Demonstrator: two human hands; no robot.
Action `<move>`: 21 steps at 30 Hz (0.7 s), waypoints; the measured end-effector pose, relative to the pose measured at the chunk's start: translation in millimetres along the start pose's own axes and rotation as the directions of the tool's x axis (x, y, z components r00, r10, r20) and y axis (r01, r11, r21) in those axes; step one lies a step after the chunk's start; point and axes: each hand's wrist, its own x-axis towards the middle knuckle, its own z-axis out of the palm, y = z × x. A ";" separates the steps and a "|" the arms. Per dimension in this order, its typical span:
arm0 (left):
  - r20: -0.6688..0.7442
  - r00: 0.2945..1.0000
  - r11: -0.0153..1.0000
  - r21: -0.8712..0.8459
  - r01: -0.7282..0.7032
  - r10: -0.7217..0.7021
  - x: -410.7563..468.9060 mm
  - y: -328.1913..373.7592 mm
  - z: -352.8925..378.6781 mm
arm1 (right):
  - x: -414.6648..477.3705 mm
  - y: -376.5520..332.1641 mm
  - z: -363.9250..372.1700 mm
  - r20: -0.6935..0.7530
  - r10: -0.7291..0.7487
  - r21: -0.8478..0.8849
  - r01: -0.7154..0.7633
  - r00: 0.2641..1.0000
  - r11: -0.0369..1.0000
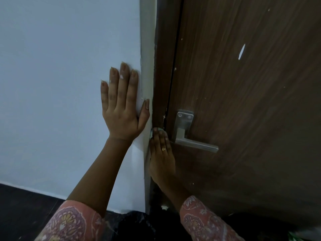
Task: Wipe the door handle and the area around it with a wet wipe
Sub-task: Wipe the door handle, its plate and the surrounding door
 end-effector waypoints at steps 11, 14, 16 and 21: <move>0.009 1.000 1.000 0.006 0.021 -0.021 -0.5 0.1 0.6 | -15.6 28.2 9.2 0.194 -0.152 0.015 0.152 0.969 0.988; 0.012 1.000 1.000 0.012 -0.005 0.005 0.2 -0.3 1.1 | -21.1 29.2 15.4 0.201 -0.152 0.024 0.151 0.968 0.988; 0.005 1.000 1.000 0.007 -0.008 0.008 0.1 -0.4 1.2 | -15.5 25.6 13.8 0.136 -0.125 0.042 0.121 0.983 0.992; -0.015 0.999 0.999 -0.001 0.034 -0.034 0.6 0.9 1.0 | -7.1 19.5 2.2 -0.016 -0.132 -0.041 0.132 0.991 0.990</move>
